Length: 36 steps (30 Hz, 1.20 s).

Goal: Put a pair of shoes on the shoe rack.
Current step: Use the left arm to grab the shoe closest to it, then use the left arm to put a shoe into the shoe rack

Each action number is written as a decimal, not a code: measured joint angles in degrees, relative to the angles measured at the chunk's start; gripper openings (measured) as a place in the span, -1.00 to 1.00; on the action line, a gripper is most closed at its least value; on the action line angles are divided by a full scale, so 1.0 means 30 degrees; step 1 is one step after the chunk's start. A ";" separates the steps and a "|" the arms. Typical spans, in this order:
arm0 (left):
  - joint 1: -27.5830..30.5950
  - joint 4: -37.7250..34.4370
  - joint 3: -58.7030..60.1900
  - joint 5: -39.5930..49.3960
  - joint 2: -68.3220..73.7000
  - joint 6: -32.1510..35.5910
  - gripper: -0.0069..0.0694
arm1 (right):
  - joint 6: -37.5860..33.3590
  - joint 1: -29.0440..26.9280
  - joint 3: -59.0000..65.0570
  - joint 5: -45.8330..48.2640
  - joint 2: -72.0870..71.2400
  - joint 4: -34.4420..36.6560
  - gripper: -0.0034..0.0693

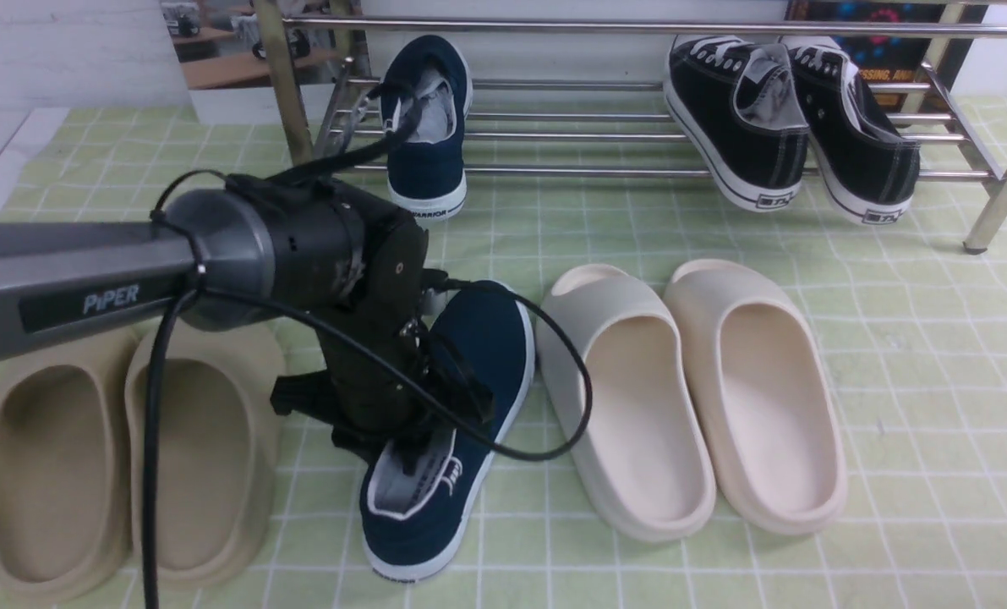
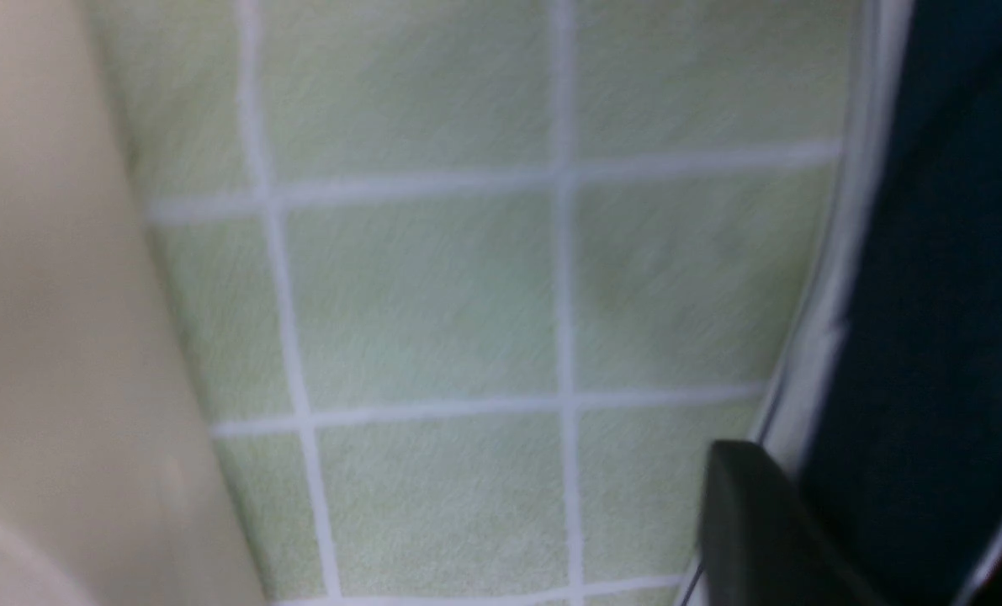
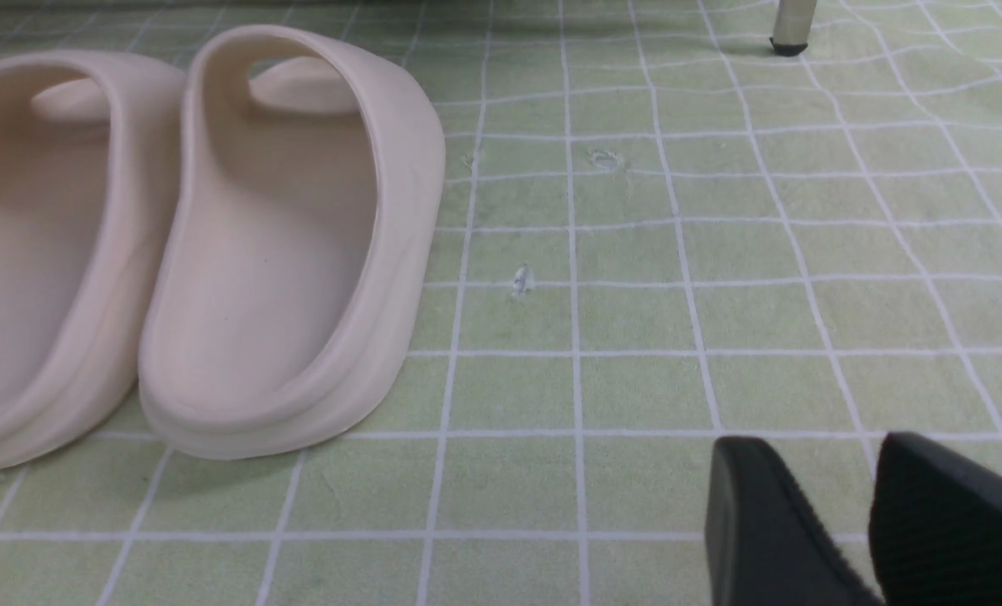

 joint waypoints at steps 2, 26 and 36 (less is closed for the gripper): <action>0.0000 0.0021 0.0065 -0.0145 -0.0269 0.0000 -0.84 | 0.0000 0.0000 0.0000 0.0000 0.0000 0.0000 -0.25; 0.0068 -0.2217 -1.7962 0.5212 0.6531 0.1567 -0.84 | 0.0000 0.0000 0.0000 0.0000 0.0000 0.0000 -0.25; 0.1732 -0.2122 -2.5764 0.6620 1.1183 -0.0513 -0.84 | 0.0000 0.0000 0.0000 0.0000 0.0000 0.0000 -0.25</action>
